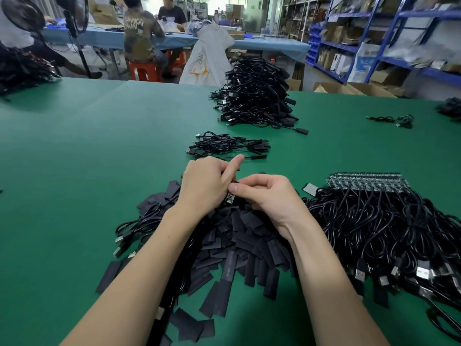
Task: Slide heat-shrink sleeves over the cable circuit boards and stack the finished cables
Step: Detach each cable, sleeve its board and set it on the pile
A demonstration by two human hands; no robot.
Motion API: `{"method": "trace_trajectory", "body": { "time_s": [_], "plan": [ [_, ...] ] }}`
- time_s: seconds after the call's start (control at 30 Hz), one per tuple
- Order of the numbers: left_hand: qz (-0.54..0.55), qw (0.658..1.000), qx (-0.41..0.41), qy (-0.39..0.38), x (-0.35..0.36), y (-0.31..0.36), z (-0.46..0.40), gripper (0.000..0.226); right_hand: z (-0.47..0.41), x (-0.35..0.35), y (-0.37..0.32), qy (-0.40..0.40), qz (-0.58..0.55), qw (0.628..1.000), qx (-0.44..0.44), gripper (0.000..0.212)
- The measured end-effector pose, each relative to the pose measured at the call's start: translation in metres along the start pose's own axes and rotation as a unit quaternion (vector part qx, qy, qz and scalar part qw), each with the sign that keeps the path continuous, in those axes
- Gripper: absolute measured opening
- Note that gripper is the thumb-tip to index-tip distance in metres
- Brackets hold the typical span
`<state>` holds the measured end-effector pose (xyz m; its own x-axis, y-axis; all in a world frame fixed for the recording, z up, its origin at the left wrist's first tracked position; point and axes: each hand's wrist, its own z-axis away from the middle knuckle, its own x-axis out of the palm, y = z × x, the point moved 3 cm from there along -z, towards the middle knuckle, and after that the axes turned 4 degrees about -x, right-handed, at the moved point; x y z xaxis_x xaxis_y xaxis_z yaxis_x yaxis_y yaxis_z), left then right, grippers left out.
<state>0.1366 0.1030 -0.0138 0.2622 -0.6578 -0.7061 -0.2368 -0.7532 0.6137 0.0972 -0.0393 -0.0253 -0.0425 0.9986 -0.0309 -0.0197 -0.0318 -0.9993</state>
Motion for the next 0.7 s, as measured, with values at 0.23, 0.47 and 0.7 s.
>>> {"method": "trace_trajectory", "body": {
  "time_s": [0.23, 0.47, 0.7],
  "plan": [
    [0.074, 0.996, 0.002, -0.042, 0.0, 0.001, -0.002, 0.068, 0.001, 0.005, 0.0, -0.035, -0.085, 0.996, 0.01, 0.012],
    [0.159, 0.985, -0.019, -0.065, -0.006, -0.006, -0.004, 0.067, 0.002, 0.009, -0.004, -0.079, -0.118, 0.99, -0.002, 0.012],
    [0.157, 0.986, -0.029, -0.049, -0.03, -0.014, -0.008, 0.033, -0.003, -0.015, 0.0, 0.072, -0.104, 0.991, 0.039, 0.013]
  ]
}}
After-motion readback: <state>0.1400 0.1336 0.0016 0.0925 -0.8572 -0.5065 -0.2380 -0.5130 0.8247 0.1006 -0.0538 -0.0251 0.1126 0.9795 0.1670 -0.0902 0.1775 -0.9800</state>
